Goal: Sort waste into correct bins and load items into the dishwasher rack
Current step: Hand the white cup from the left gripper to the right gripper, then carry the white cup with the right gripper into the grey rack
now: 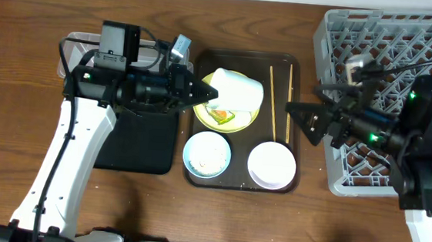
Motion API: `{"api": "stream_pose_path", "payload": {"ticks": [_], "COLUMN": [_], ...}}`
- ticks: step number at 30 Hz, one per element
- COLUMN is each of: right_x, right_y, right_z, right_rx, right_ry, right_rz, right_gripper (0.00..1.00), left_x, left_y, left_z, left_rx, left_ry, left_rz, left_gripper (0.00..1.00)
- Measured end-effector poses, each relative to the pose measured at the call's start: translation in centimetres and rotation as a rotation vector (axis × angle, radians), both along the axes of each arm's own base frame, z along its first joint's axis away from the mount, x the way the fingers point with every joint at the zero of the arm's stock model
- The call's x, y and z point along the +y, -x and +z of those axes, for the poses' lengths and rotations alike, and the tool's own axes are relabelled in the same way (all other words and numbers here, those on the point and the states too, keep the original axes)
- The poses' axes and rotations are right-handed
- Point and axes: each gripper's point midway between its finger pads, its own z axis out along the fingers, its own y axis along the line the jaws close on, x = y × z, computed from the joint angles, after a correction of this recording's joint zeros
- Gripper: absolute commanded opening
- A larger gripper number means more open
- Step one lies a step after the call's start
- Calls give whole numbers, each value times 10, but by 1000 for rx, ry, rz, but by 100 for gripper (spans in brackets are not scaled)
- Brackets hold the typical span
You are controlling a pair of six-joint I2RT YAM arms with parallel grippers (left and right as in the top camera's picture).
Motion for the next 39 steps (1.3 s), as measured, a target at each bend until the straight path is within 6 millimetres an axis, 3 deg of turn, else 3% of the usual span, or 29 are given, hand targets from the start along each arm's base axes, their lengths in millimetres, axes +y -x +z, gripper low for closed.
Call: {"api": "stream_pose_path", "payload": {"ticks": [5, 13, 16, 18, 23, 25, 27, 31, 33, 39], "right_x": [39, 71, 79, 81, 82, 82, 82, 79, 68, -2], "right_y": [16, 15, 19, 20, 20, 21, 21, 17, 10, -22], "right_z": [0, -7, -3, 1, 2, 1, 1, 0, -3, -28], "right_rx": [3, -8, -37, -63, -59, -53, -52, -43, -18, 126], "right_ry": [-58, -83, -92, -97, -102, -103, -102, -102, -96, -20], "right_rz": [216, 350, 385, 395, 396, 398, 398, 382, 337, 9], "right_gripper": [92, 83, 82, 74, 69, 68, 64, 57, 55, 47], "left_x": [-6, -7, -7, -7, -7, -7, -7, -7, -7, -7], "left_y": [14, 21, 21, 21, 22, 22, 22, 22, 22, 22], "left_z": [20, 30, 31, 31, 32, 33, 33, 33, 33, 32], "left_rx": [5, 5, 5, 5, 1, -5, -7, -8, -9, -9], "left_ry": [119, 178, 182, 185, 192, 192, 193, 193, 192, 187], "left_rz": [-83, -124, -126, -129, -134, -136, -137, -137, -137, -133], "left_gripper": [6, 6, 6, 7, 11, 24, 52, 62, 64, 66]}}
